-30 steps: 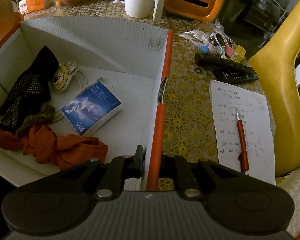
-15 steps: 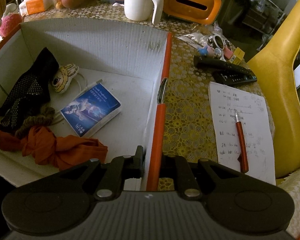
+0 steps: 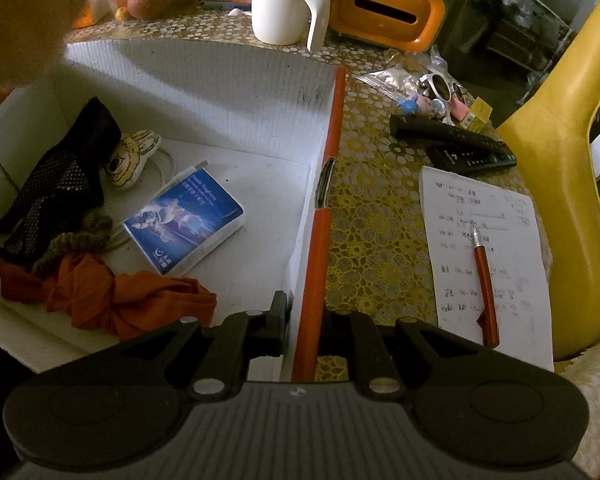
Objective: Organize objects
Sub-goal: 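Carry the pink towel over the shoebox with the left gripper, then lower the pink towel into the shoebox and open the left gripper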
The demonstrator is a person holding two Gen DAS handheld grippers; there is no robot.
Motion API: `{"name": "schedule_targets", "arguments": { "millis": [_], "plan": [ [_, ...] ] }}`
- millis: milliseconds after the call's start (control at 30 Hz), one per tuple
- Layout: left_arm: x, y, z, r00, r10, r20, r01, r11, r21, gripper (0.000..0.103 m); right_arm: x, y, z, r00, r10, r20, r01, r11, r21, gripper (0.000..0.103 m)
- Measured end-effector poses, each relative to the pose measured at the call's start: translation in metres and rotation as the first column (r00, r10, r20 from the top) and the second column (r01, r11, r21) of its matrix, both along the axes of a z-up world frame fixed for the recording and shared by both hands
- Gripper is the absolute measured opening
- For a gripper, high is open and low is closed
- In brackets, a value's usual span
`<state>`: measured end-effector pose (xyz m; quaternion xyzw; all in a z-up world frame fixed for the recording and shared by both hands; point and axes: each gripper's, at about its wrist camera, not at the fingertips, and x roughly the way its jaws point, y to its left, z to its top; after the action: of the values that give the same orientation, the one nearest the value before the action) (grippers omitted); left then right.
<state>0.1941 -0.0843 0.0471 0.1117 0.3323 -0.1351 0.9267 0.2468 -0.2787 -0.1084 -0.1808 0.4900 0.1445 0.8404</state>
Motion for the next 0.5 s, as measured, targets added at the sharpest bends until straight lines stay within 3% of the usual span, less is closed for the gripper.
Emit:
{"name": "schedule_targets", "arguments": {
  "millis": [500],
  "plan": [
    [0.032, -0.061, -0.072, 0.995, -0.032, -0.097, 0.043, 0.993, 0.113, 0.016, -0.004, -0.002, 0.0, 1.0, 0.027, 0.002, -0.027, 1.0, 0.005, 0.011]
  ]
}}
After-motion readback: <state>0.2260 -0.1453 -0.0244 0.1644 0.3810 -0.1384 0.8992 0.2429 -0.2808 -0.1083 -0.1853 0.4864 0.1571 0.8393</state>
